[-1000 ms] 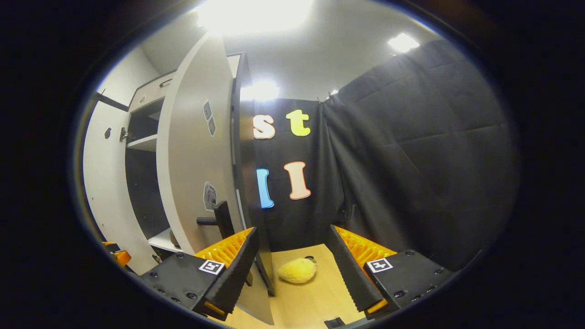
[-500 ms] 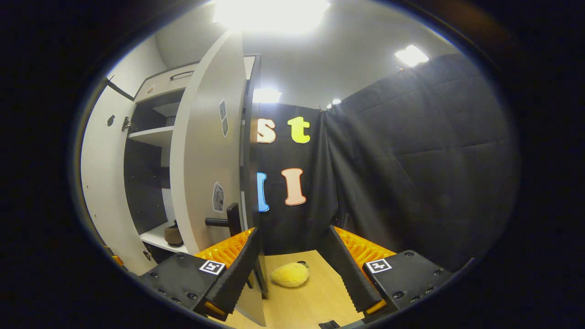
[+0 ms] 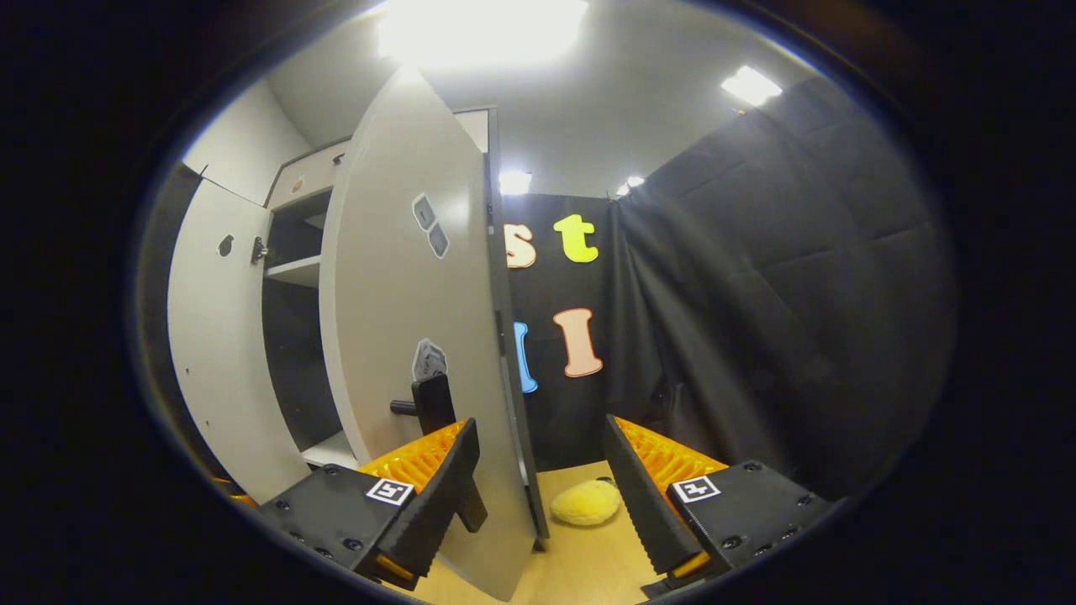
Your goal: Grab one shoe with the right hand and put it into the shoe cabinet, grab the other shoe with the left hand and put it into the shoe cabinet; then close the right door with the right hand and the left door with the left hand.
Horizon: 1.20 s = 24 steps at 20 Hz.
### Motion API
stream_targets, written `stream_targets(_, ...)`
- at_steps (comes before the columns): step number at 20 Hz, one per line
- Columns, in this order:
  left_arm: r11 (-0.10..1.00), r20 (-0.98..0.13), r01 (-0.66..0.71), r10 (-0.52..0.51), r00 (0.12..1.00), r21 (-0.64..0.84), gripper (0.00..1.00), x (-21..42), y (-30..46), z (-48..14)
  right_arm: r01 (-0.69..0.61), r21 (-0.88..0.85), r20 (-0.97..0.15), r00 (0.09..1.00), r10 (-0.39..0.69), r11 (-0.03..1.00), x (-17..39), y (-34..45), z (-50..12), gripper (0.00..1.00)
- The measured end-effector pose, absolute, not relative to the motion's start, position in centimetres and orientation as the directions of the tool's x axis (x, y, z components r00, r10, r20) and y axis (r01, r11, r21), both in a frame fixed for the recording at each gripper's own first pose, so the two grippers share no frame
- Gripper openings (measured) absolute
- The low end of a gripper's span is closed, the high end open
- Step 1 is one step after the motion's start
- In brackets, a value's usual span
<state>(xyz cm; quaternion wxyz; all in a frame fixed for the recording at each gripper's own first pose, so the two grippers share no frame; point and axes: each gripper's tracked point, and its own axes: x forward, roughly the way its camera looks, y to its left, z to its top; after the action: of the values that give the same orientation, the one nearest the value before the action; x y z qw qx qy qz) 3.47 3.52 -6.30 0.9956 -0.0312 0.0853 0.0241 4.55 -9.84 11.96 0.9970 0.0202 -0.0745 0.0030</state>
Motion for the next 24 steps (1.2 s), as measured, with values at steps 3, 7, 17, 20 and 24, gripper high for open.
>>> stream_targets(3,0.996,-0.170,-0.058,0.046,0.984,-0.069,0.90,3.2,3.6,-6.3,-0.073,0.057,0.141,0.988,0.064,0.996,5.2,-7.4,11.5,0.96)
stream_targets(7,0.995,-0.161,-0.080,0.069,0.985,-0.064,0.97,3.0,4.0,-5.9,-0.150,0.044,0.145,0.979,0.142,0.988,6.5,-3.2,11.3,0.97)
stream_targets(17,0.968,-0.125,-0.246,0.238,0.963,-0.052,0.90,-1.4,9.9,-4.0,-0.301,-0.021,0.191,0.935,0.300,0.953,7.3,4.0,12.1,0.98)
stream_targets(20,0.955,-0.068,-0.295,0.293,0.954,-0.014,0.90,-2.2,13.2,-1.3,-0.285,-0.015,0.160,0.946,0.283,0.959,7.6,3.8,10.9,0.98)
stream_targets(24,0.943,-0.016,-0.330,0.330,0.944,-0.034,0.90,-1.6,17.8,2.1,-0.258,0.013,0.119,0.960,0.255,0.966,7.1,3.2,8.0,0.98)
